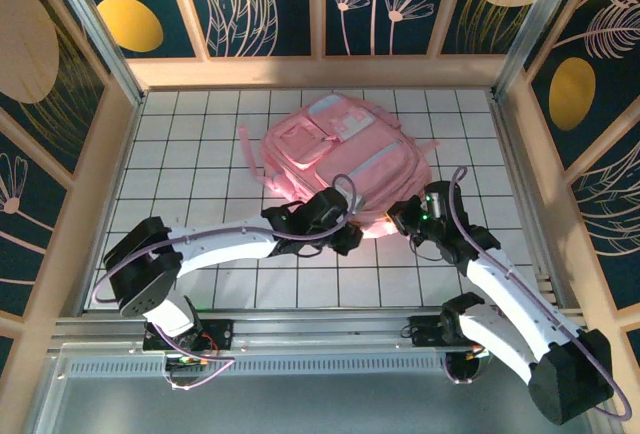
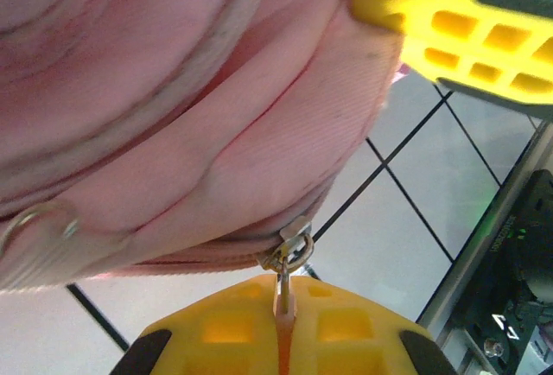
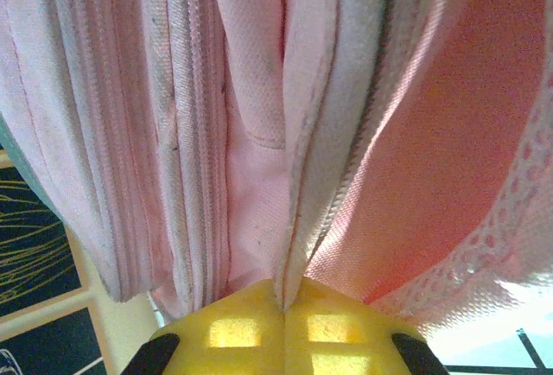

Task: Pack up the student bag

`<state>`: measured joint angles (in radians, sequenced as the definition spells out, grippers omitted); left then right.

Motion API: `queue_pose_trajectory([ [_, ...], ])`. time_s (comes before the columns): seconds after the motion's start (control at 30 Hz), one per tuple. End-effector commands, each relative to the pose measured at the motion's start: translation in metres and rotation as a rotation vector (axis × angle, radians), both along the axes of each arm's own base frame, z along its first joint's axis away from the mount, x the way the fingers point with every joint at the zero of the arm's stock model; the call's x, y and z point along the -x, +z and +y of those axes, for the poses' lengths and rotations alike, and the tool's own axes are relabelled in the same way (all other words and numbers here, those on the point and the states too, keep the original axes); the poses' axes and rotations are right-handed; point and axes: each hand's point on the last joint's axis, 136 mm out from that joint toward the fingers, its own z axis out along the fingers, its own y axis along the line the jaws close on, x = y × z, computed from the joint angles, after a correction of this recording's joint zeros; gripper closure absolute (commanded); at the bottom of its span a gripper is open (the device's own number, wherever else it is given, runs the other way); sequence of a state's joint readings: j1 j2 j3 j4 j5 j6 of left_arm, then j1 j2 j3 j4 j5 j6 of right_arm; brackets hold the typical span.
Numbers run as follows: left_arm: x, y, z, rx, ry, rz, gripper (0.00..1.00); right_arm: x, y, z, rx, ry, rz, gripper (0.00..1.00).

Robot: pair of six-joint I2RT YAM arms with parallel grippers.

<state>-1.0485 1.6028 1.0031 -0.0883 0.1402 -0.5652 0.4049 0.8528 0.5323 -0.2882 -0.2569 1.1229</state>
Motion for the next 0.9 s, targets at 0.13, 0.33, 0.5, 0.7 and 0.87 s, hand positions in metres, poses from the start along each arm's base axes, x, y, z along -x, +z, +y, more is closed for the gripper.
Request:
queue_pose_trajectory([
  [0.13,-0.012,-0.002,0.031,-0.007,0.065,0.002,1.00,-0.014,0.008,-0.024,0.083,-0.077,-0.050,1.00],
  [0.33,-0.027,-0.005,0.047,-0.011,0.108,-0.006,1.00,-0.013,0.003,-0.037,0.158,-0.090,-0.047,1.00],
  [0.5,-0.019,-0.005,0.045,0.002,0.073,0.009,1.00,-0.013,-0.004,-0.038,0.156,-0.070,-0.043,1.00],
  [0.7,0.003,0.005,0.048,0.019,0.029,-0.009,1.00,-0.013,0.001,-0.021,0.149,0.060,-0.076,1.00],
  [0.87,0.028,0.001,0.050,-0.011,-0.021,-0.013,1.00,-0.001,0.008,-0.036,0.224,0.048,-0.092,1.00],
])
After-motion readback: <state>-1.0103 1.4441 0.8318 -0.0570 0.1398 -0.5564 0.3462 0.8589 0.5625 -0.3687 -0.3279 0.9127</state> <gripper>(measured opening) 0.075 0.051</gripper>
